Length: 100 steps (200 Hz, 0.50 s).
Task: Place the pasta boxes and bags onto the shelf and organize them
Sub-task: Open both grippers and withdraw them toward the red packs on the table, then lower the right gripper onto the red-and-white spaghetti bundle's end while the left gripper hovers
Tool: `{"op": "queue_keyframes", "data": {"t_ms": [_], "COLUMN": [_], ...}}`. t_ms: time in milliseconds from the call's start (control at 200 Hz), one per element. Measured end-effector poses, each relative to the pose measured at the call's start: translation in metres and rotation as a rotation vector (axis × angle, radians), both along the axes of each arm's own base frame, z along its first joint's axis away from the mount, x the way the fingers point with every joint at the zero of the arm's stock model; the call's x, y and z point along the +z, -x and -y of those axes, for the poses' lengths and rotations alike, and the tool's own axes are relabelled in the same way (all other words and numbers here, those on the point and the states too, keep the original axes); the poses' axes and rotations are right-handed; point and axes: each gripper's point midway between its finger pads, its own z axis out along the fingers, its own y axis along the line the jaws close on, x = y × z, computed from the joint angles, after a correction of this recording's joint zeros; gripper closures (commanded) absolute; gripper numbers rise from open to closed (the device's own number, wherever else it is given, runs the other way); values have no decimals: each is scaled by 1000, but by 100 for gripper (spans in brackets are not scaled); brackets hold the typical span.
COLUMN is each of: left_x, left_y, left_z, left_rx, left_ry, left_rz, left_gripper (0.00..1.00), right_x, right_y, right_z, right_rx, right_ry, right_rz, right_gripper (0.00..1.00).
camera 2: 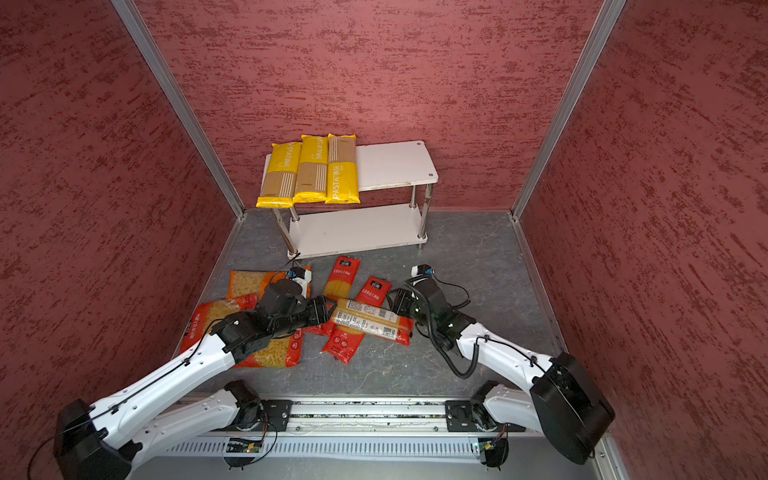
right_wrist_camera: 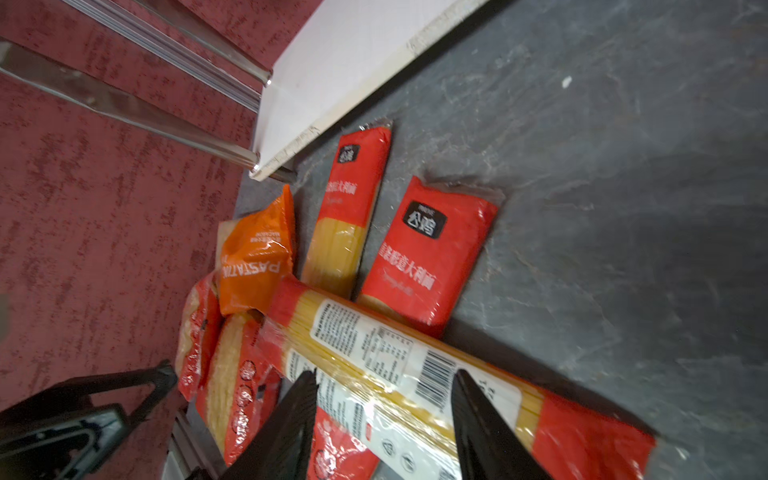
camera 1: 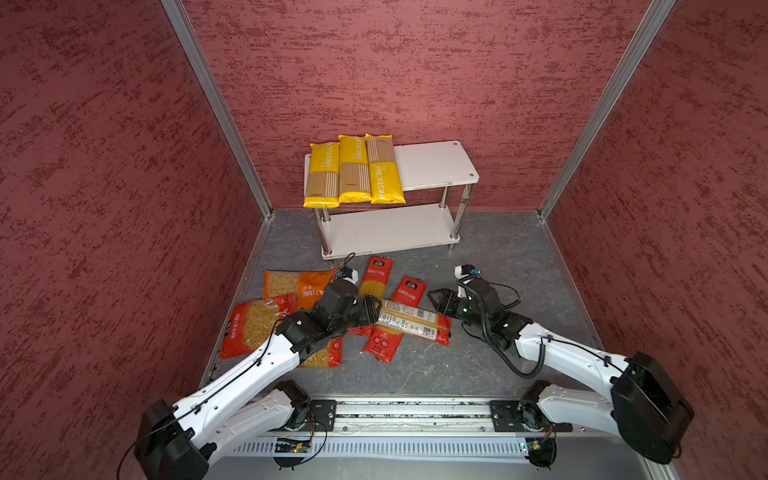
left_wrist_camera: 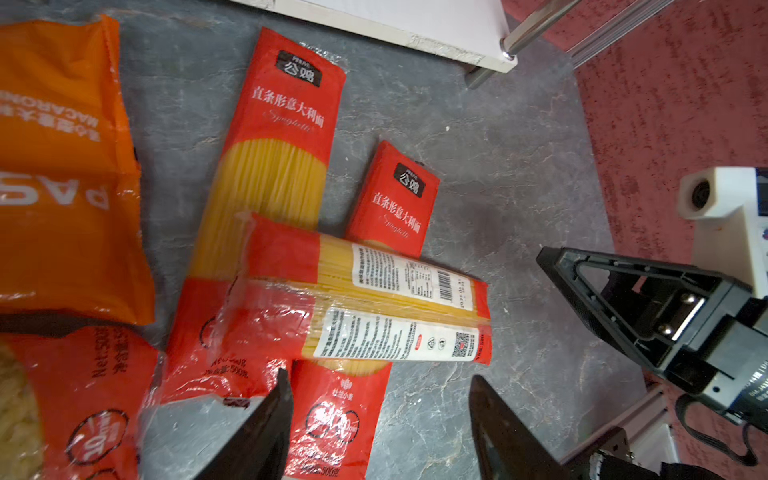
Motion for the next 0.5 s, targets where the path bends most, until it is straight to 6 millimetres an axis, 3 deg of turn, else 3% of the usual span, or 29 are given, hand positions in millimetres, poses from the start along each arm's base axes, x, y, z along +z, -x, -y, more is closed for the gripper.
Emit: {"op": "queue_keyframes", "data": {"t_ms": [115, 291, 396, 501], "left_x": [-1, -7, -22, -44], "left_y": [7, 10, 14, 12], "left_z": [-5, -11, -19, -41], "left_rx": [16, 28, 22, 57], "left_ry": [-17, -31, -57, -66], "left_rz": [-11, -13, -31, -82], "left_gripper": [33, 31, 31, 31], "right_x": [-15, -16, -18, -25], "right_y": [11, 15, 16, 19], "right_z": [4, 1, 0, 1], "right_rx": [19, 38, 39, 25], "right_ry": [9, 2, 1, 0], "right_rz": [-33, -46, -54, -81], "right_gripper": [46, 46, 46, 45]}}
